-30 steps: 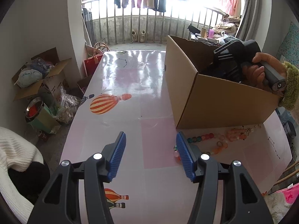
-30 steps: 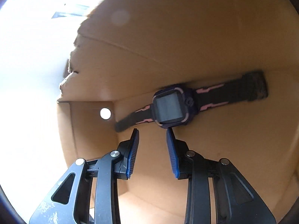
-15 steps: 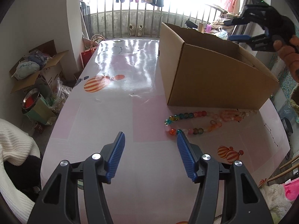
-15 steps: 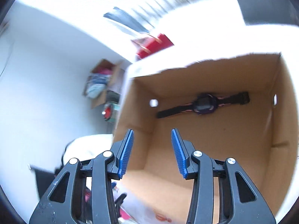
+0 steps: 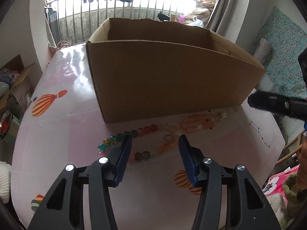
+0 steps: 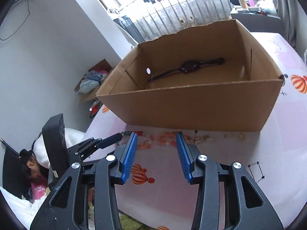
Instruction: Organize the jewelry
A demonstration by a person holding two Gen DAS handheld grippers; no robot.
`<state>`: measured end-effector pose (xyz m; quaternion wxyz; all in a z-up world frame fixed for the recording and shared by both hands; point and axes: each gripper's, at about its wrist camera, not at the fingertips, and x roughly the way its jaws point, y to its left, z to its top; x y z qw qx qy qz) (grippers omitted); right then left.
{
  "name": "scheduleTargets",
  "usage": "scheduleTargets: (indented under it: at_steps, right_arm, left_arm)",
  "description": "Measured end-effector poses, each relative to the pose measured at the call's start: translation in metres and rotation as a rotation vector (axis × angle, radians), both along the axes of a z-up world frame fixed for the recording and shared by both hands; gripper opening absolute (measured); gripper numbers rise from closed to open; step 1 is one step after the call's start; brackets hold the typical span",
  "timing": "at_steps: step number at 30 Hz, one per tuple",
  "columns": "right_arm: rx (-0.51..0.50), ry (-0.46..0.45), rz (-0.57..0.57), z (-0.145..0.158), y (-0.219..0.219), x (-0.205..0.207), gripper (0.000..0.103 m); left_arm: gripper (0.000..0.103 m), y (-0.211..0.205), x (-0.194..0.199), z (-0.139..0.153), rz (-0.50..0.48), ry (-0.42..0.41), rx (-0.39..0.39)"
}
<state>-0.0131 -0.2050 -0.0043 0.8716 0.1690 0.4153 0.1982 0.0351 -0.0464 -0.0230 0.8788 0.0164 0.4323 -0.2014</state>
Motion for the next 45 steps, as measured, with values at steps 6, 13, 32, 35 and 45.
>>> scheduleTargets:
  at_steps: [6,13,32,35,45]
  right_arm:
    - [0.007,0.000,-0.038,-0.010,-0.028,-0.016,0.042]
    - [0.036,0.048,-0.016,-0.028,-0.025,-0.020,0.042]
    - [-0.054,0.124,0.148,-0.046,0.054,0.001,0.022]
    - [-0.128,0.122,0.147,-0.047,0.065,-0.001,0.019]
    - [-0.257,0.101,0.146,-0.042,0.082,-0.002,0.017]
  left_arm:
    - [0.050,-0.006,0.001,-0.013,-0.037,0.058,0.031]
    - [0.050,-0.004,-0.017,-0.011,-0.080,0.128,-0.063]
    - [0.050,0.036,-0.037,0.004,0.037,-0.028,-0.083]
    - [0.045,0.032,-0.030,-0.006,0.058,-0.039,0.019]
    - [0.033,0.030,-0.031,-0.019,0.048,-0.044,0.160]
